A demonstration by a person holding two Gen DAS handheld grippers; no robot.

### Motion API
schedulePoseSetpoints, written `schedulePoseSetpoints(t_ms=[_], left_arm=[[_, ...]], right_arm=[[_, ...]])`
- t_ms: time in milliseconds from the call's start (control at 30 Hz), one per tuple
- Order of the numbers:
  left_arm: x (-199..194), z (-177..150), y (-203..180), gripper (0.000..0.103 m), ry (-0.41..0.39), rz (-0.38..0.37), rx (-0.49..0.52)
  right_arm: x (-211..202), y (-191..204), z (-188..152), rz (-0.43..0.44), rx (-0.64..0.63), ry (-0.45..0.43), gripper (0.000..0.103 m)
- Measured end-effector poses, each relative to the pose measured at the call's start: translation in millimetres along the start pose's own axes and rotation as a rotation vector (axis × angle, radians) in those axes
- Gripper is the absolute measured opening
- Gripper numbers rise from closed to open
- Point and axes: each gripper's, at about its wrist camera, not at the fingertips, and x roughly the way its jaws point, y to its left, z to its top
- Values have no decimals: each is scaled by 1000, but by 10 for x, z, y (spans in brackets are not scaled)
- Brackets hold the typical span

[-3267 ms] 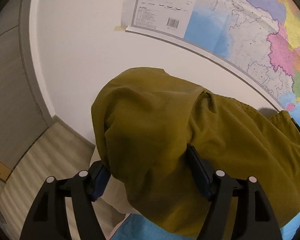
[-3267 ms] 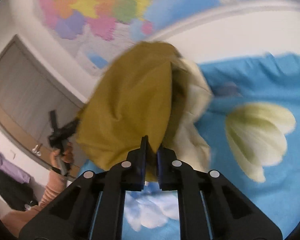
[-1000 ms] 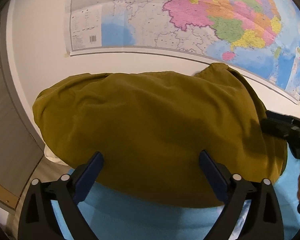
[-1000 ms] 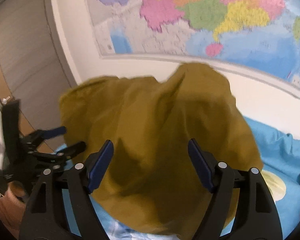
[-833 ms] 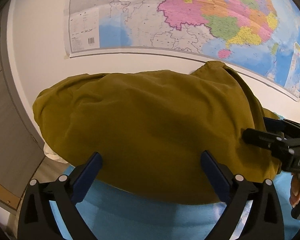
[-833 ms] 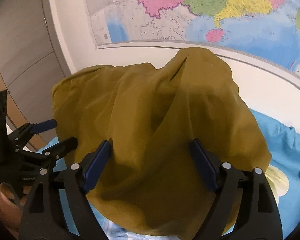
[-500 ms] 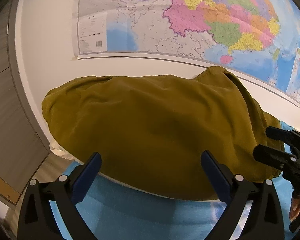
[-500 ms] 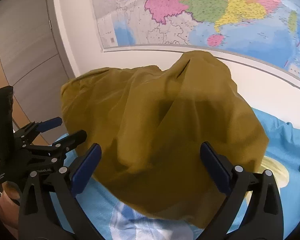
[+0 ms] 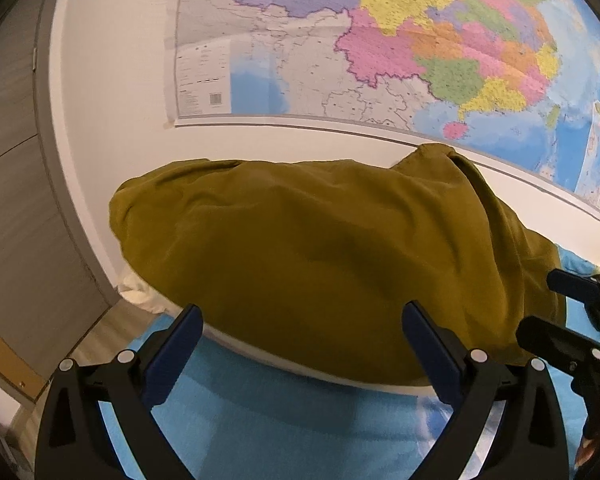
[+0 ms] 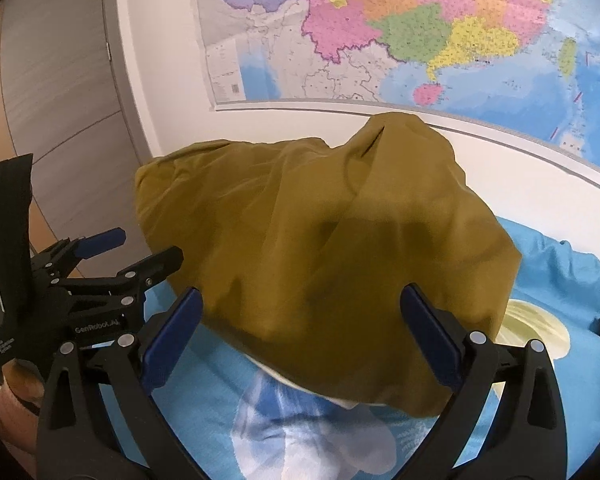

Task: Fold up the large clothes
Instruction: 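Withdraw both open grippers from the shirt on the pillow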

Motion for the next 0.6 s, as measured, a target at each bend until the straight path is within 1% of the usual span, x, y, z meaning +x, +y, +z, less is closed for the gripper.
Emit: schedulePoseSetpoints(t_ms=[100,233,400,600], left_arm=[[-50,-27,22,96,-8,21,-20],[-117,-77,23,96,0,26,-26],[-215,-146,-3,96,15,8,-33],[-299,-246,-71,96,26,2,-15]], right_arm=[[-55,20,-42,-16,-2,-13,98],[-92,39,-107,-15,1,-11,98],[-147,78,-215,-28,-1,-7,98],[-250,129,-351,-49,-5,-13,98]])
